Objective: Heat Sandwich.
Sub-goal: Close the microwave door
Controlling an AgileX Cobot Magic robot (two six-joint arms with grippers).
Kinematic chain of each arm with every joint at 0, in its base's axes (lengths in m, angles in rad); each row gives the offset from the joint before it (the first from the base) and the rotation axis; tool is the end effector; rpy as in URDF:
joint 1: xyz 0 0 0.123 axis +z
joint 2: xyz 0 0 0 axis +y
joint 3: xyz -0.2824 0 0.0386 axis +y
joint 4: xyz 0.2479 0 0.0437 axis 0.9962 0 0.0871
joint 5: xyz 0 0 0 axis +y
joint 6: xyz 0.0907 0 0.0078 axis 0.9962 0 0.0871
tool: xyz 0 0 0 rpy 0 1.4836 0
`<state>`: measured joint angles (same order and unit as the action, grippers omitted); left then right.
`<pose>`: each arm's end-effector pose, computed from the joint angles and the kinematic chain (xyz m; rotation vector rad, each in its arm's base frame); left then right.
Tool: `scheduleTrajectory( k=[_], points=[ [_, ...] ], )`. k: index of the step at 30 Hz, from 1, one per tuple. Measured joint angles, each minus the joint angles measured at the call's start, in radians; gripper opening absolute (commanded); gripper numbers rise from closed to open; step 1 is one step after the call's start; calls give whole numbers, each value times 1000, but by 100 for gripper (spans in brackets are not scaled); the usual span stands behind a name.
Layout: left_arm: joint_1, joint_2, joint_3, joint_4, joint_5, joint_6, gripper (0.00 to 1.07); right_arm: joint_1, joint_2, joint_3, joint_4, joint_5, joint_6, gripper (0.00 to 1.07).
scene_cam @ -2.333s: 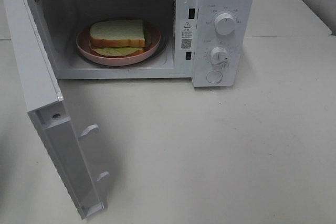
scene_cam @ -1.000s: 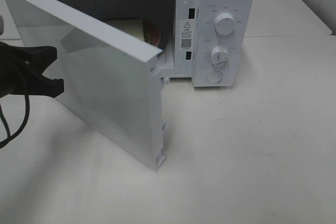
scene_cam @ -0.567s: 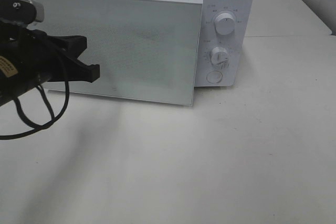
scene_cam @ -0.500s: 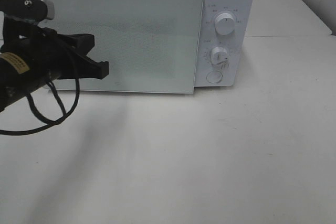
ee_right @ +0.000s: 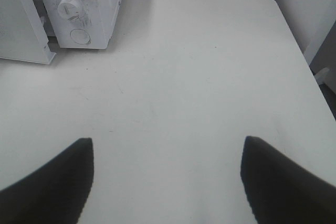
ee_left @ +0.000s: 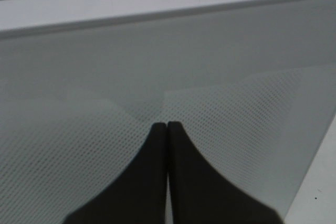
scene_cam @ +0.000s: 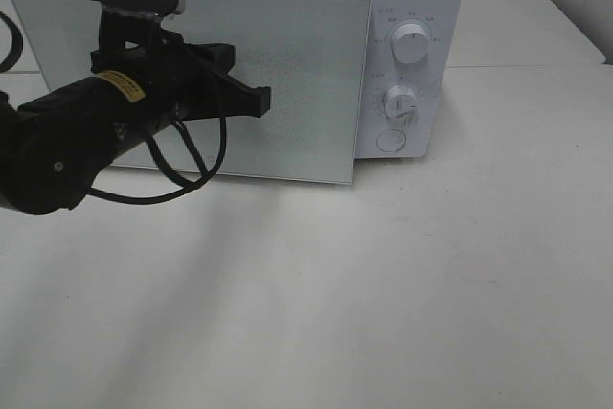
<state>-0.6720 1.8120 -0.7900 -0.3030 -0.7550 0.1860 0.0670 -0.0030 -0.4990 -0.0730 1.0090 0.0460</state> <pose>0.2924 -0.2088 0.1812 0.4114 1.7332 -0.3308 -0.0029 -0.0058 0.2813 -0.0197 1.9885 -0.0136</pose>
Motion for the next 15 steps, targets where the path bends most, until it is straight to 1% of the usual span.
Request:
scheduleTrajectory(
  k=[1,2,5,6,7,11,13,15],
  points=[
    [-8,15,-27,-1,7,0,0,0,0,0,0,0,0,75],
    [-8,15,-27,-1,7,0,0,0,0,0,0,0,0,75],
    [-11,42,-70,-1,24,0,0,0,0,0,0,0,0,75],
    [-12,58,-98,-1,43,0,0,0,0,0,0,0,0,75],
    [-12,58,-98,-1,43,0,0,0,0,0,0,0,0,75],
    [-12,92,-157,-4,70,0,0,0,0,0,0,0,0,75],
    [-13,98,-166,-6,76,0,0,0,0,0,0,0,0,75],
    [-23,115,-194,-4,86,2,0,0,0,0,0,0,0,75]
  ],
)
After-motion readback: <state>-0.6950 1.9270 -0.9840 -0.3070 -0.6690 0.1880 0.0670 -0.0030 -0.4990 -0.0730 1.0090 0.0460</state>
